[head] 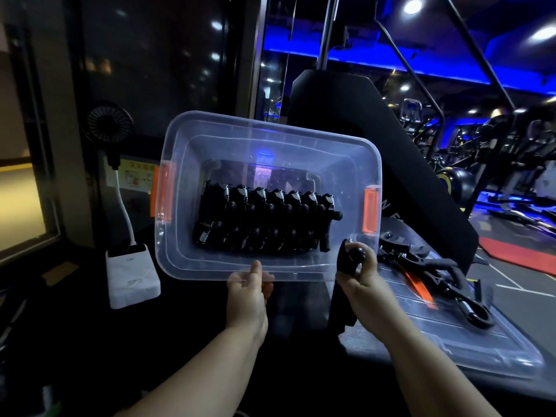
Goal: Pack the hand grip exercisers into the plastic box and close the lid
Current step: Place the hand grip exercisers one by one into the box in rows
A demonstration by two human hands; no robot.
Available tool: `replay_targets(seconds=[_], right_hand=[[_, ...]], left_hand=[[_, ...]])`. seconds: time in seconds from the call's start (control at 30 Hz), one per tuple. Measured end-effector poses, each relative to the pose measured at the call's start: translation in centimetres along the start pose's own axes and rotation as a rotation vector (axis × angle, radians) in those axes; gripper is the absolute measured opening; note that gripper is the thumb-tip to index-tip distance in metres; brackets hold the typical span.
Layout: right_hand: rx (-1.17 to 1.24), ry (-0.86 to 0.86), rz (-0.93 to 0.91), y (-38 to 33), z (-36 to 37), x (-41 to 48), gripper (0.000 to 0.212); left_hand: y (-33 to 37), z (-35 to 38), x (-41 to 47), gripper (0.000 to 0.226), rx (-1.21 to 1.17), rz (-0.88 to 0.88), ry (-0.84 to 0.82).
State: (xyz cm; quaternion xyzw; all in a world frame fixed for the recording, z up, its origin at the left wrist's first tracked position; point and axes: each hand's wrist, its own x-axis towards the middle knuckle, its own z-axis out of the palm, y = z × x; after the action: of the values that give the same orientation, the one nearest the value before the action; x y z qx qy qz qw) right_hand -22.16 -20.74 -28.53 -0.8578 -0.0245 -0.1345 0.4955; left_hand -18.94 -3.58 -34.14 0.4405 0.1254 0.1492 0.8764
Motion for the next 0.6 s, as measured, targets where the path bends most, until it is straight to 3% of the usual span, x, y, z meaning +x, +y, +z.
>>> replay_targets(seconds=[0.3, 0.43, 0.6], right_hand=[[-0.131, 0.025, -0.048, -0.6, 0.5, -0.1, 0.047], [-0.200, 0.055, -0.073, -1.0, 0.4, 0.1, 0.048], [-0.180, 0.064, -0.112, -1.8, 0.5, 0.9, 0.033]], left_hand=[[0.3, 0.2, 0.1, 0.020, 0.028, -0.027, 0.086], [0.3, -0.2, 0.1, 0.022, 0.029, -0.055, 0.051], [0.8, -0.7, 0.0, 0.028, -0.051, -0.075, -0.033]])
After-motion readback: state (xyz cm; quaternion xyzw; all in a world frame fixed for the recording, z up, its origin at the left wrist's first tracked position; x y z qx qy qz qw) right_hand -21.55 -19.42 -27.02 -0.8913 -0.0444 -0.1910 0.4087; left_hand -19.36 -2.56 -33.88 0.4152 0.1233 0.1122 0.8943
